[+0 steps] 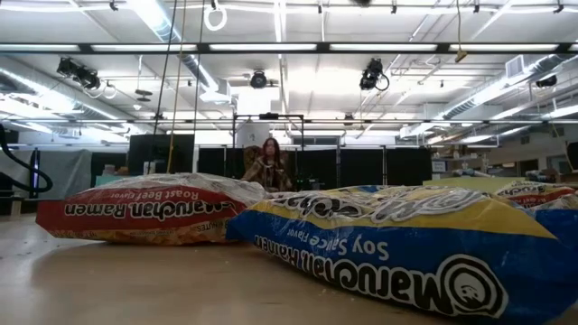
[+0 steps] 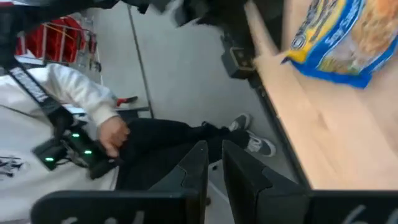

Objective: Sort Maruchan noodles
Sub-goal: Put the blue noodle pack into the white bin

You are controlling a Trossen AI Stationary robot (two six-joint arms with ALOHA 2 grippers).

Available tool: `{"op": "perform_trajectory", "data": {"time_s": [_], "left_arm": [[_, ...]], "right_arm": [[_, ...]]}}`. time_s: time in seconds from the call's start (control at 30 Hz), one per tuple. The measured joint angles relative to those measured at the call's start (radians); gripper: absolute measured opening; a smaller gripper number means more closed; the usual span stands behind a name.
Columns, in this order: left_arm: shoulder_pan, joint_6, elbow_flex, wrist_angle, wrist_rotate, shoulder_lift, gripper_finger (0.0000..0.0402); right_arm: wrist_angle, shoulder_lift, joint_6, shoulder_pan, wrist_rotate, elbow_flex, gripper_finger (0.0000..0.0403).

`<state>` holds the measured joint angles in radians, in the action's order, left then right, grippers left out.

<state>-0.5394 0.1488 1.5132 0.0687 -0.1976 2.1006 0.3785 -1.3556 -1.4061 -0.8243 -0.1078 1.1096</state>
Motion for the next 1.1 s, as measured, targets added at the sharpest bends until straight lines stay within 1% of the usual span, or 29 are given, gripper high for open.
{"op": "perform_trajectory", "data": {"time_s": [0.07, 0.13, 0.2, 0.3, 0.4, 0.47, 0.57, 0.7, 0.77, 0.83, 0.97, 1.1], "left_arm": [[0.024, 0.001, 0.021, 0.002, 0.003, 0.036, 0.0163], [0.040, -0.015, 0.052, -0.068, 0.011, 0.068, 0.0165], [0.050, -0.055, 0.112, -0.136, 0.017, 0.109, 0.0174], [0.045, -0.087, 0.221, -0.262, 0.009, 0.156, 0.0202], [0.026, -0.039, 0.301, -0.361, -0.050, 0.196, 0.0234], [0.022, -0.035, 0.315, -0.375, -0.032, 0.217, 0.0245], [0.026, -0.037, 0.315, -0.385, -0.021, 0.239, 0.0246], [0.028, -0.011, 0.314, -0.386, -0.057, 0.265, 0.0228], [0.029, -0.001, 0.314, -0.397, -0.048, 0.268, 0.0212], [0.031, 0.001, 0.314, -0.392, -0.018, 0.274, 0.0191], [0.031, 0.002, 0.314, -0.395, -0.007, 0.275, 0.0138], [0.035, 0.001, 0.314, -0.396, -0.005, 0.275, 0.0068]], "right_arm": [[0.015, 0.003, -0.035, -0.011, 0.001, 0.001, 0.0054], [0.014, 0.000, -0.060, -0.013, 0.003, 0.001, 0.0054], [0.024, 0.000, -0.068, -0.014, 0.003, 0.001, 0.0054], [0.047, -0.001, -0.065, -0.011, 0.000, 0.001, 0.0054], [0.072, 0.000, -0.053, -0.006, 0.000, 0.001, 0.0054], [0.095, 0.000, -0.052, -0.001, 0.003, 0.001, 0.0054], [0.103, 0.000, -0.049, 0.004, 0.018, 0.000, 0.0054], [0.109, 0.000, -0.033, 0.002, 0.023, 0.000, 0.0054], [0.109, 0.000, -0.031, 0.002, 0.023, 0.000, 0.0054], [0.112, 0.000, -0.026, 0.002, 0.023, 0.000, 0.0054], [0.120, 0.000, -0.013, 0.002, 0.023, 0.000, 0.0054], [0.120, 0.000, -0.002, 0.002, 0.023, 0.000, 0.0054]]}}
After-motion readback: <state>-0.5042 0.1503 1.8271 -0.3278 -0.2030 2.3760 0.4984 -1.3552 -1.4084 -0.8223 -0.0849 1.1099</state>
